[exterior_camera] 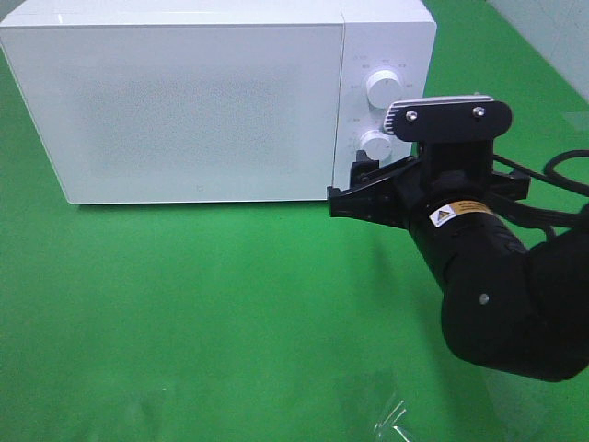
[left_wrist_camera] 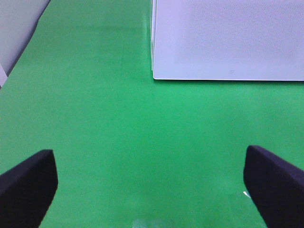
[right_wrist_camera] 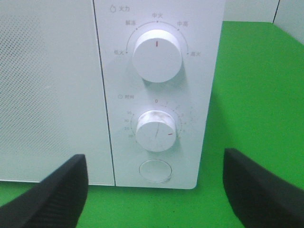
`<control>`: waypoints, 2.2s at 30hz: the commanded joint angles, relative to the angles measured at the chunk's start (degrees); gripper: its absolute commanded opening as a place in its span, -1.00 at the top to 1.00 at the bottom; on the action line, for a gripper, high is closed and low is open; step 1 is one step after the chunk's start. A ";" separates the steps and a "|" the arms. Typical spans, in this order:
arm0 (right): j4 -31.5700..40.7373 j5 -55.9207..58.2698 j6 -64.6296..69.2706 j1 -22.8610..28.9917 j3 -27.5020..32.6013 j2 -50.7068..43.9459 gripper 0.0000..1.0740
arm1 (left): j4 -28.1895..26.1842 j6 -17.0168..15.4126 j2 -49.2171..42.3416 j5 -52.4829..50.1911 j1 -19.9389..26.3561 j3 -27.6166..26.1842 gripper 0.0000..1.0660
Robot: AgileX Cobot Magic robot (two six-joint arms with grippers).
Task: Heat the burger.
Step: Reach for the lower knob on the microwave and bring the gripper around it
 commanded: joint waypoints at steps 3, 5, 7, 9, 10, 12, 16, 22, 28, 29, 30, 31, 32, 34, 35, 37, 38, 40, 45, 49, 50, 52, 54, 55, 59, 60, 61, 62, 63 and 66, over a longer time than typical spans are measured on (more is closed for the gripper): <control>-0.74 -0.29 0.69 -1.09 -3.21 3.44 -0.40 | -0.34 -0.34 -0.57 -0.06 0.17 0.17 -0.88; -0.69 0.52 1.72 -2.58 -5.33 5.79 -0.40 | -0.34 -0.34 -0.57 -0.06 0.17 0.17 -0.88; -0.74 1.15 1.72 -3.44 -6.88 6.99 -0.40 | -0.34 -0.34 -0.57 -0.06 0.17 0.17 -0.88; -0.97 1.26 1.66 -4.01 -8.14 8.02 -0.40 | -0.34 -0.34 -0.57 -0.06 0.17 0.17 -0.88; -0.97 1.26 1.66 -4.01 -8.14 8.02 -0.40 | -0.34 -0.34 -0.57 -0.06 0.17 0.17 -0.88; -2.41 1.83 1.72 -5.39 -9.85 9.57 -0.40 | -0.34 -0.34 -0.57 -0.06 0.17 0.17 -0.88; -5.16 4.01 1.72 -7.51 -12.15 11.52 -0.40 | -0.34 -0.34 -0.57 -0.06 0.17 0.17 -0.88; -6.82 5.39 2.41 -9.57 -14.27 13.35 -0.40 | -0.34 -0.34 -0.57 -0.06 0.17 0.17 -0.88; -8.42 5.79 2.75 -11.23 -16.96 15.87 -0.40 | -0.34 -0.23 -0.57 -0.06 0.17 0.17 -0.88; -8.42 5.79 2.75 -11.23 -16.96 15.87 -0.40 | -0.34 -0.23 -0.57 -0.06 0.17 0.17 -0.88; -8.48 5.79 2.75 -11.23 -17.53 16.39 -0.40 | -0.29 -0.29 -0.57 -0.06 0.17 0.17 -0.88; -8.48 5.79 2.75 -11.23 -17.76 16.39 -0.40 | -0.34 -0.23 -0.57 -0.06 0.17 0.17 -0.87; -8.48 5.79 2.75 -11.23 -17.76 16.39 -0.40 | -0.34 -0.23 -0.57 -0.06 0.17 0.17 -0.87; -8.88 5.39 2.75 -11.23 -17.93 16.39 -0.40 | -0.34 -0.23 -0.57 -0.06 0.17 0.17 -0.87; -8.94 5.21 2.75 -11.46 -18.39 16.44 -0.40 | -0.34 -0.23 -0.57 -0.06 0.17 0.17 -0.87; -9.22 5.39 2.75 -11.97 -18.62 16.73 -0.40 | -0.34 -0.23 -0.57 -0.06 0.17 0.17 -0.87; -9.74 6.02 2.75 -12.61 -19.42 17.25 -0.40 | -0.34 -0.23 -0.57 -0.06 0.17 0.17 -0.87; -9.74 6.30 2.69 -12.78 -19.88 17.53 -0.40 | -0.34 -0.17 -0.57 -0.06 0.17 0.17 -0.87; -10.03 6.07 2.69 -13.06 -19.88 17.53 -0.40 | -0.34 -0.17 -0.57 -0.06 0.17 0.17 -0.87; -10.03 5.44 2.69 -13.06 -19.88 17.53 -0.40 | -0.34 -0.17 -0.57 -0.06 0.17 0.17 -0.87; -10.03 4.98 2.58 -13.06 -19.88 17.30 -0.40 | -0.34 -0.17 -0.57 -0.06 0.17 0.17 -0.87; -10.03 4.76 2.46 -13.06 -19.88 17.13 -0.40 | -0.34 -0.17 -0.57 -0.06 0.17 0.17 -0.87; -10.03 4.76 2.35 -13.06 -19.82 16.67 -0.40 | -0.34 -0.17 -0.57 -0.06 0.17 0.17 -0.87; -10.08 4.64 2.12 -13.06 -19.82 16.10 -0.40 | -0.34 -0.17 -0.57 -0.06 0.17 0.17 -0.87; -10.08 4.18 1.15 -13.06 -19.82 15.47 -0.40 | -0.29 -0.17 -0.57 -0.06 0.17 0.17 -0.87; -10.08 4.01 0.92 -13.06 -19.82 15.47 -0.40 | -0.29 -0.17 -0.57 -0.06 0.17 0.17 -0.87; -10.08 4.01 0.92 -13.06 -19.82 15.47 -0.40 | -0.29 -0.17 -0.57 -0.06 0.17 0.17 -0.87; -10.03 4.13 0.92 -13.06 -19.82 15.47 -0.40 | -0.29 -0.17 -0.57 -0.06 0.17 0.17 -0.87; -10.03 4.13 0.92 -13.06 -19.82 15.47 -0.40 | -0.29 -0.17 -0.57 -0.06 0.17 0.17 -0.87; -10.03 4.13 0.92 -13.06 -19.82 15.47 -0.39 | -0.29 -0.17 -0.57 -0.06 0.17 0.17 -0.87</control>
